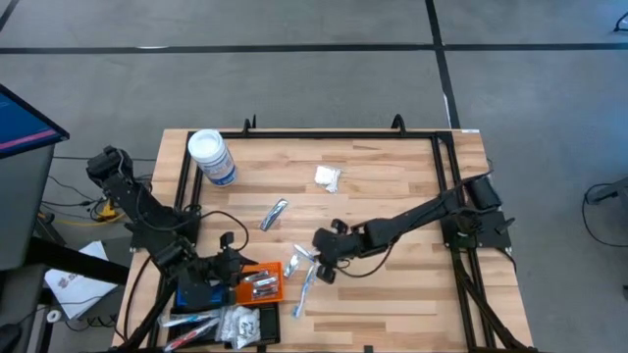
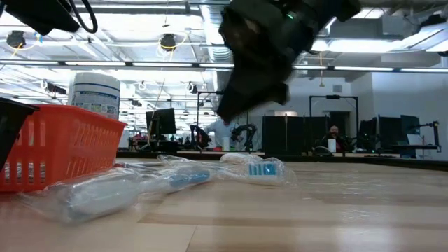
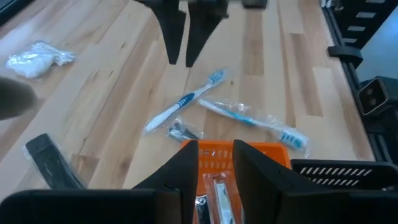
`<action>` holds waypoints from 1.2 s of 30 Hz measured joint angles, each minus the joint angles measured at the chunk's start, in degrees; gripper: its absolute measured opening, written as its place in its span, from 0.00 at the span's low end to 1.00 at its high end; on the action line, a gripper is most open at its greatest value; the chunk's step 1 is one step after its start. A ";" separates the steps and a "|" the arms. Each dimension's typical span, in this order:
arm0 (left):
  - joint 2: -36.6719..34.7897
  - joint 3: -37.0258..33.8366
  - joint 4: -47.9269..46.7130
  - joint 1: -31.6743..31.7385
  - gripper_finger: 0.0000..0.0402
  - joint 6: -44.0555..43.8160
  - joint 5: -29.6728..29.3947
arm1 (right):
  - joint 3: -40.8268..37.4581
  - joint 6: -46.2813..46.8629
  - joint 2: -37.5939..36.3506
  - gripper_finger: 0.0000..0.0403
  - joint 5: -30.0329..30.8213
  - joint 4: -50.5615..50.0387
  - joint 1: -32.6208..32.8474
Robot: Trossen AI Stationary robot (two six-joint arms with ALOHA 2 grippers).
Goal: Pick & Place Travel size toiletries
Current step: Put the cotton pack into the right black basket
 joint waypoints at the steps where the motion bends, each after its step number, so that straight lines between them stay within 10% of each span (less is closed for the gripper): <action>1: 0.00 0.00 0.27 -0.02 0.23 0.00 -0.03 | 0.87 -0.38 1.17 0.26 0.11 -0.95 0.13; 27: 0.04 -2.56 2.10 0.48 0.23 2.02 -1.36 | 6.36 -13.80 -0.21 0.26 10.00 -15.06 -7.06; 36: 0.04 -4.50 2.28 4.58 0.23 9.29 -3.14 | 4.39 -13.20 -2.15 0.26 3.44 -14.03 -22.91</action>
